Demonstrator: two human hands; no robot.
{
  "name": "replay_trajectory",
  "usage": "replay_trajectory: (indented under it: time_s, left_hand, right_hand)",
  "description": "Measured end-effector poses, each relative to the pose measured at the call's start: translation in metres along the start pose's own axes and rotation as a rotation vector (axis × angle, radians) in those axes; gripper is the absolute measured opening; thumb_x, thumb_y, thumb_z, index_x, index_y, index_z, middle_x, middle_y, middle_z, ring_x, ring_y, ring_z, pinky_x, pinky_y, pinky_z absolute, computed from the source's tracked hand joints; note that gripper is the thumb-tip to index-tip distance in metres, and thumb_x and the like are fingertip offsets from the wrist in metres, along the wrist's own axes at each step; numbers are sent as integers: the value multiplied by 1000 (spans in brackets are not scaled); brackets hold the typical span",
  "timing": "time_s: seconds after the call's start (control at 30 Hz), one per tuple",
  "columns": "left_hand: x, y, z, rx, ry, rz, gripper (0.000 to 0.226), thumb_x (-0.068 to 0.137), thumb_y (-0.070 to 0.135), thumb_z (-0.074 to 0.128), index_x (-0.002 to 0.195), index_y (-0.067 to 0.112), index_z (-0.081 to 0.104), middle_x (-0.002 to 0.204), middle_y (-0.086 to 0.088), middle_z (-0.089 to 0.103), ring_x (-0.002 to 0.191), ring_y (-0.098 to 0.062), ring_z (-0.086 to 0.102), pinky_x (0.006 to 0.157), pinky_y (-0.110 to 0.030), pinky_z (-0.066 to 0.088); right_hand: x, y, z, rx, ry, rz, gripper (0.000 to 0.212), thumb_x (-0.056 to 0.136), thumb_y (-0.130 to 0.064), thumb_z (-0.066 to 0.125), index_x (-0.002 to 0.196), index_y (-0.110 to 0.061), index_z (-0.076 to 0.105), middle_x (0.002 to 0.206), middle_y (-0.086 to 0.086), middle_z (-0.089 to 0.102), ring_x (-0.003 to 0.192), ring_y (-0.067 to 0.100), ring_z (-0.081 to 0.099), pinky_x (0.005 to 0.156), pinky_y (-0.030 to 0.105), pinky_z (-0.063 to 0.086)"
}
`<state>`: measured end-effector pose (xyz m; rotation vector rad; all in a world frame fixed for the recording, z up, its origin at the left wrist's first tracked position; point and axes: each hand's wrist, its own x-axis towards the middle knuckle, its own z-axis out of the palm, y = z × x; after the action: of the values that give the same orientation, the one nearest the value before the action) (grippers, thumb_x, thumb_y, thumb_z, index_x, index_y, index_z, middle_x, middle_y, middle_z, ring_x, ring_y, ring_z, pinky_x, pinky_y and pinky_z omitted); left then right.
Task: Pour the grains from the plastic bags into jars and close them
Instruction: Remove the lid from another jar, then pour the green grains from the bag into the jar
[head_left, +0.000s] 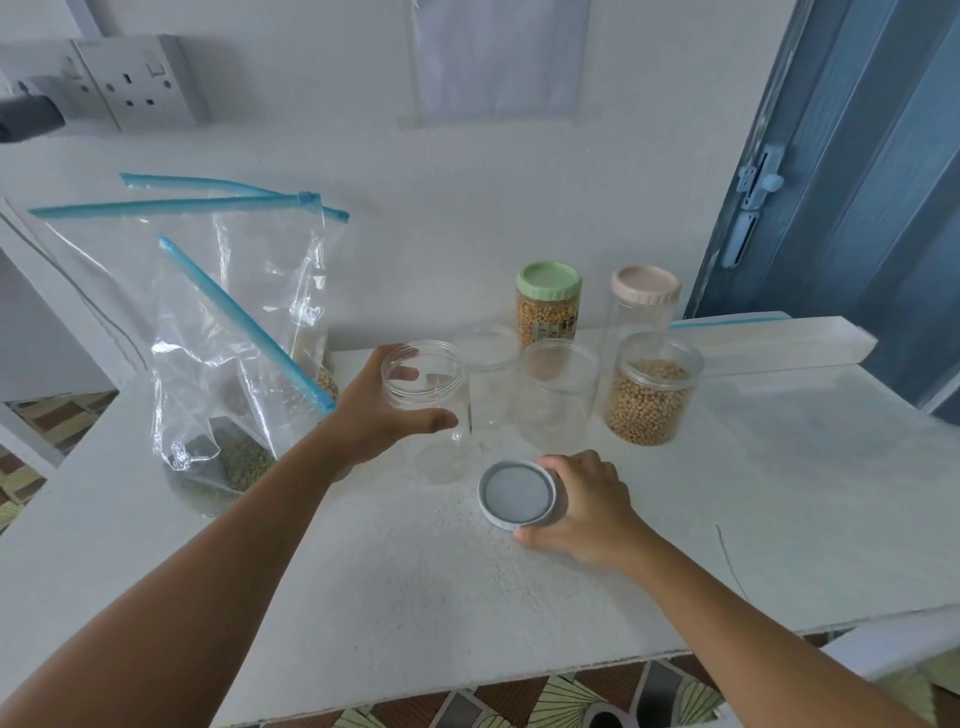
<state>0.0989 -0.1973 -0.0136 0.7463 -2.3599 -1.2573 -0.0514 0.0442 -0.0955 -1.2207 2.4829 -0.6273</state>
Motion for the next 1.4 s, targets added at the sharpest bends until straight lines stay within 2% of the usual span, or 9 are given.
replay_trajectory:
  time_s: [0.47,0.6,0.7,0.77,0.87,0.93,1.07,1.3,1.4]
  left_hand:
    - [-12,11,0,-2,14,-73,113,57,53,98,148,33,35,137,8,52,133,-17,50,112,-41,45]
    - [-29,34,-5,31,61,-122,159,45,59,100,161,39,-8,167,-6,25,152,-26,31,123,-50,33]
    - [-56,65,-20,235,1,-82,145,78,35,91,155,40,-33,174,-10,4,154,-33,31,123,-53,33]
    - [-78,87,-39,360,-12,1,121,92,28,78,159,41,-22,171,-7,23,145,-24,48,118,-43,42]
    - [-100,108,-77,402,48,160,72,98,26,67,153,46,25,135,13,62,109,-1,65,96,-24,55]
    - [-101,108,-100,500,69,250,53,97,26,65,140,48,44,122,20,62,107,0,60,92,-19,50]
    - [-79,81,-128,703,-37,282,36,93,37,72,126,49,63,136,19,53,127,-10,37,104,-25,27]
    - [-54,61,-138,731,-81,237,28,84,64,69,108,50,76,142,21,53,131,-10,31,117,-44,26]
    - [-49,57,-142,674,-46,268,21,86,57,72,105,50,77,136,22,59,128,-11,36,114,-45,27]
  right_hand:
    - [1,-18,-22,27,-112,36,100,71,-75,76,152,-46,26,132,-5,30,135,22,29,111,42,31]
    - [5,-52,-45,253,176,-170,56,89,-59,71,137,-38,53,105,-13,47,106,7,49,87,27,43]
    - [13,-91,-64,305,373,-349,35,93,-46,69,126,-33,62,94,-11,51,89,3,50,73,19,40]
    - [21,-116,-70,326,376,-416,31,94,-44,68,123,-34,64,93,-11,53,88,3,50,73,18,39]
    - [32,-147,-67,278,325,-485,28,94,-43,68,121,-35,65,95,-13,51,90,2,48,80,22,40]
    - [38,-163,-59,212,288,-504,30,93,-48,69,120,-36,68,96,-16,48,94,3,48,88,30,40]
    - [43,-181,-46,81,251,-475,33,88,-63,68,114,-42,72,106,-17,46,111,6,48,97,33,29]
    - [52,-197,-29,201,307,-460,21,85,-59,76,101,-44,78,96,-17,44,103,4,49,96,33,26]
    - [55,-201,-25,301,355,-469,16,85,-51,79,99,-43,79,97,-15,47,100,5,51,97,34,32]
